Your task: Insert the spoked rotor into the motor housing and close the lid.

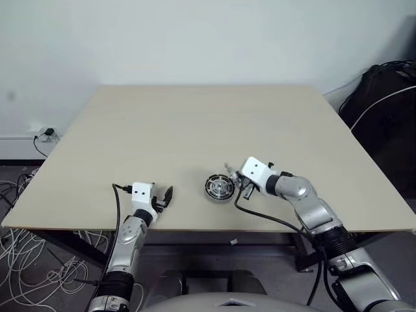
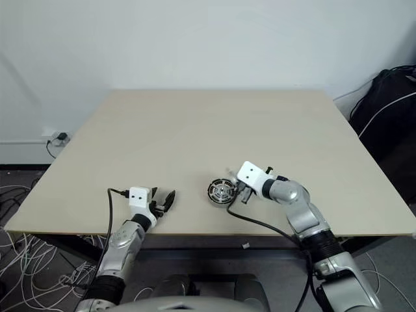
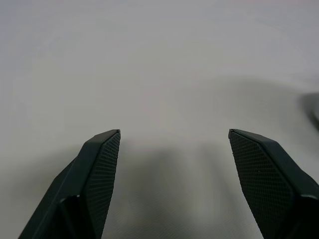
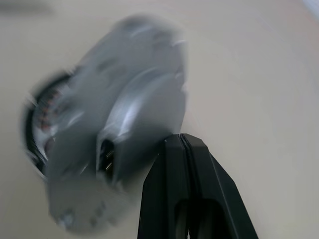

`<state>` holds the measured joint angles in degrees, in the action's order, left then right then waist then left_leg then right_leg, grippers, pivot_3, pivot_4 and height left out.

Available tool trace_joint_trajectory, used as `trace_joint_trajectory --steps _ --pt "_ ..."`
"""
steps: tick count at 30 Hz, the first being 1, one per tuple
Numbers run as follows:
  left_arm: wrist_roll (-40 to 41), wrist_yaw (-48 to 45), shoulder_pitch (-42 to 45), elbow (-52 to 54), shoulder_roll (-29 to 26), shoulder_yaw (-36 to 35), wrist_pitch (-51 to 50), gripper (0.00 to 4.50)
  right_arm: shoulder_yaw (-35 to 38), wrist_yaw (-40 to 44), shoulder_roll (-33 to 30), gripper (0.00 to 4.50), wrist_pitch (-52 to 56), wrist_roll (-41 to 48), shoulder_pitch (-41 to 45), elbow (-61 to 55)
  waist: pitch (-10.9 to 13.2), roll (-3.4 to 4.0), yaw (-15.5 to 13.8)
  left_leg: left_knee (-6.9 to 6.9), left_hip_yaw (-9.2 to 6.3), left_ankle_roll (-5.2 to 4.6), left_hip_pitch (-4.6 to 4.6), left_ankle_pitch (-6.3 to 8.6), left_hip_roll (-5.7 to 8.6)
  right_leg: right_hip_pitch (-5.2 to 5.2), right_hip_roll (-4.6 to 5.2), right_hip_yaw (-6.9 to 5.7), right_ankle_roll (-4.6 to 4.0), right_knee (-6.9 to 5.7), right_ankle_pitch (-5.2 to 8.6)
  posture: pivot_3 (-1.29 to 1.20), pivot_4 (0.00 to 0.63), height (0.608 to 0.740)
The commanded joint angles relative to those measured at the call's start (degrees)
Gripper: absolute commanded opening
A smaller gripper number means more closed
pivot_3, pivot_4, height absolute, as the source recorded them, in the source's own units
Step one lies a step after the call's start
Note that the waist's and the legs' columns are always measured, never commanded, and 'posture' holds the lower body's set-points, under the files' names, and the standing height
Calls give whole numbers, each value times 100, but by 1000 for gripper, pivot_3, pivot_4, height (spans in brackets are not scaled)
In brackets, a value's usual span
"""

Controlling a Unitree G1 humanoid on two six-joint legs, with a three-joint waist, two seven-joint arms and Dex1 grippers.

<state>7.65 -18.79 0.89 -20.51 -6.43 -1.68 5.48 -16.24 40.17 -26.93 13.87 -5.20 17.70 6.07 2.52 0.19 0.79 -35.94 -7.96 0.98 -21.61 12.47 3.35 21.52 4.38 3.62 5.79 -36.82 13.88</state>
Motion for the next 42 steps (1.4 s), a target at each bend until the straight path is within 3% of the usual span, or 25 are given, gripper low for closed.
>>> trace_joint_trajectory --steps 1,11,24,30,36,39,42 --pt "16 -13 36 295 -58 -24 -4 3670 99 345 58 33 263 382 55 -567 0 0 -6 1 0 0 0 0 0 0 0 -1 -1 0 0 0 0 740" --pt "47 8 -6 391 -88 -62 -87 3670 -51 796 275 33 861 800 395 -546 0 0 -3 3 -1 1 0 0 -3 11 0 -4 -2 0 1 0 0 740" --pt "30 24 24 403 -86 -61 -93 3670 -257 458 1254 33 415 563 927 1469 -1 1 3 7 -4 1 1 0 -1 22 -1 -7 -3 -1 -1 0 0 740" --pt "28 47 -3 437 -79 -66 -92 3670 -183 678 1201 33 623 783 842 752 -1 2 2 7 -4 1 1 0 -1 23 -1 -8 -3 -2 0 0 0 740" --pt "37 44 -28 461 -71 -59 -86 3670 550 808 1034 33 820 1627 731 -633 -1 1 -9 9 -8 2 -5 0 -2 29 -1 -8 -2 -1 0 0 0 740" --pt "36 19 -8 442 -65 -43 -80 3670 651 847 795 628 515 1584 561 -503 -3 -3 -27 8 -10 3 -4 1 -1 23 1 -15 -3 5 1 0 0 740" --pt "33 1 8 426 -69 -40 -80 3670 613 1007 526 1598 60 1416 445 -17 -2 -2 -8 9 -7 3 -5 1 0 25 2 -15 -5 5 2 0 0 740"
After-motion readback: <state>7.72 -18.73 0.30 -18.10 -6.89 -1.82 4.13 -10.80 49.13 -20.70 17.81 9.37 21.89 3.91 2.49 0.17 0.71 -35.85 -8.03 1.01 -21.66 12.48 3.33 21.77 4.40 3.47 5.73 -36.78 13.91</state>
